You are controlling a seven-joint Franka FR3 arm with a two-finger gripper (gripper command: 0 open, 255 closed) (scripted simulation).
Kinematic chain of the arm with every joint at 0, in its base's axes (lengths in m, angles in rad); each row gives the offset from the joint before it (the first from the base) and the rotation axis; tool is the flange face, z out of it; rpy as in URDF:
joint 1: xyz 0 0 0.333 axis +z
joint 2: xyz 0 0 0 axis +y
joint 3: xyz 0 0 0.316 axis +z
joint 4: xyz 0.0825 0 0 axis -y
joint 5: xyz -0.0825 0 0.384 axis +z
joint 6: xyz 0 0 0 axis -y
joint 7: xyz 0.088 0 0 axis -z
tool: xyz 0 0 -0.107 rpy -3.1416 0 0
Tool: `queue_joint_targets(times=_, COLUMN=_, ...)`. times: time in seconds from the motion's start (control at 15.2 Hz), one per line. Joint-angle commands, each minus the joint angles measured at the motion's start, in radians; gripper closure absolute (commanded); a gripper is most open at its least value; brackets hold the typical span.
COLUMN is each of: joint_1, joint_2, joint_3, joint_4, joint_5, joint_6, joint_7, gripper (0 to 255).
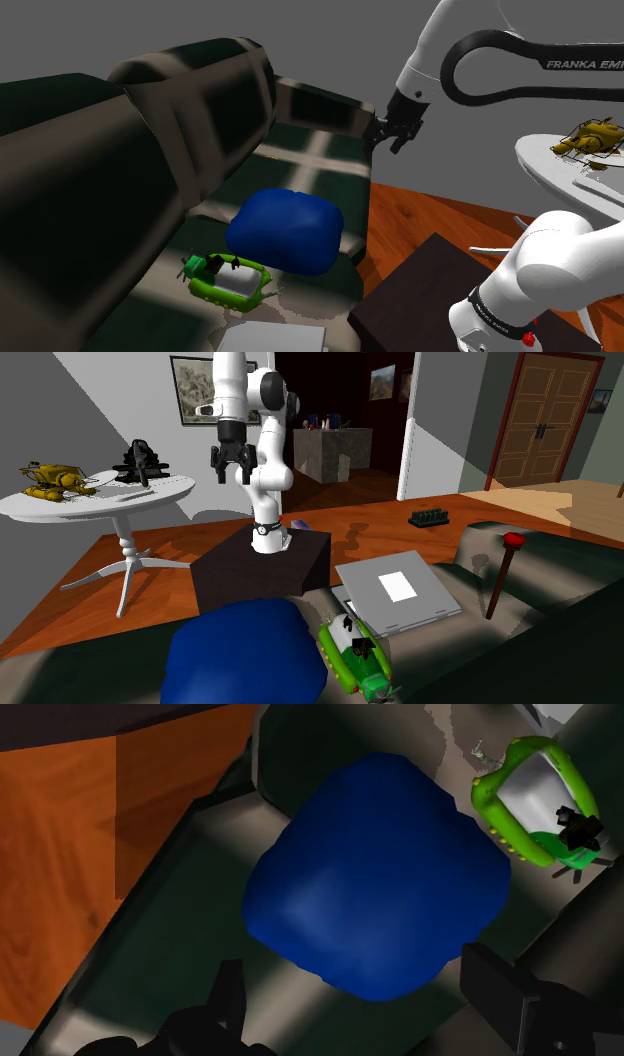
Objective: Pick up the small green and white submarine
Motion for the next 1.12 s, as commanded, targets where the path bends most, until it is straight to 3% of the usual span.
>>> queue_joint_targets(times=0.0, joint_1=0.011, joint_2=0.029, joint_3=0.039, joint_4=-0.010, joint_5=0.017, joint_6=0.041, joint_7=0.045, gripper=0)
queue_joint_targets(times=0.59, joint_1=0.027, joint_2=0.263, joint_3=0.211, joint_4=0.015, joint_5=0.036, joint_6=0.255, joint_7=0.240, gripper=0)
queue_joint_targets(times=1.06, joint_1=0.011, joint_2=0.506, joint_3=0.343, joint_4=0.108, joint_5=-0.054, joint_6=0.395, joint_7=0.437, gripper=0)
